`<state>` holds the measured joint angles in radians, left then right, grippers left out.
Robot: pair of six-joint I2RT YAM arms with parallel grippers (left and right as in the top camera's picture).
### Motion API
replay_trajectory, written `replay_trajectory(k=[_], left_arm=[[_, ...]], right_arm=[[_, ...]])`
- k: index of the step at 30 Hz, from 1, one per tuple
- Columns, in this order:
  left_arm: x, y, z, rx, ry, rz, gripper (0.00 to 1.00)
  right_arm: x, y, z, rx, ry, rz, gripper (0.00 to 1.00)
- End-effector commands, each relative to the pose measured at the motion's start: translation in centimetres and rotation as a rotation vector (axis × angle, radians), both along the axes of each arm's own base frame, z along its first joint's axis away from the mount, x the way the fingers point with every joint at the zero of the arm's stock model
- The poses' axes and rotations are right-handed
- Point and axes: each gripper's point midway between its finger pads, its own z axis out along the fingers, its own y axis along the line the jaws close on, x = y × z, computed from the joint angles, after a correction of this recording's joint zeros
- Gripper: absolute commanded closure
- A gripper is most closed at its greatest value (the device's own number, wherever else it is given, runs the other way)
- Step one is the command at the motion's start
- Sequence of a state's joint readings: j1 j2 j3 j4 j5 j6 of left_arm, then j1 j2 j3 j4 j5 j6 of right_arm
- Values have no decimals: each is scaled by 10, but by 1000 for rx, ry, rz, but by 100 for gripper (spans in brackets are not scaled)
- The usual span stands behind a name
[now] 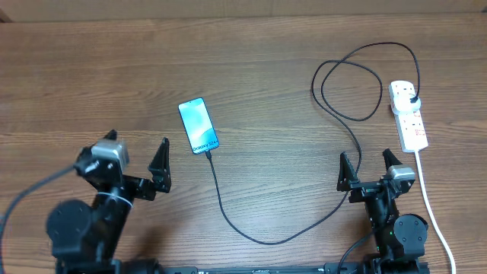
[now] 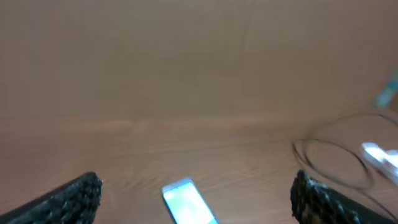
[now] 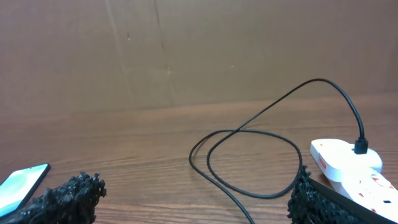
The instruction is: Plug charger to phone and switch on socket
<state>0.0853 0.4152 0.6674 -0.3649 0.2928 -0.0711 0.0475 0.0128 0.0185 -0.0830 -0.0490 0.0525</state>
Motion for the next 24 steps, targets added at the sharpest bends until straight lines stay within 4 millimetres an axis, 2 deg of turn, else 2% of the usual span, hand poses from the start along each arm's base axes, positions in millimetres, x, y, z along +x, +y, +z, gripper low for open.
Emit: replay_trajectory(k=[1, 7, 10, 15, 19, 24], left_arm=[[2, 13, -26, 55, -67, 69, 1], [5, 13, -60, 143, -211, 73, 0], [5, 14, -77, 175, -229, 75, 0], [6, 22, -108, 183, -199, 123, 0], [6, 23, -123, 191, -192, 126, 0], [5, 26, -154, 187, -69, 136, 0]], right_arm=[[0, 0, -2, 2, -2, 2, 0], [0, 0, -2, 2, -2, 2, 0], [0, 0, -2, 2, -2, 2, 0], [0, 0, -2, 2, -2, 2, 0], [0, 0, -2, 2, -2, 2, 0], [0, 0, -2, 2, -2, 2, 0]])
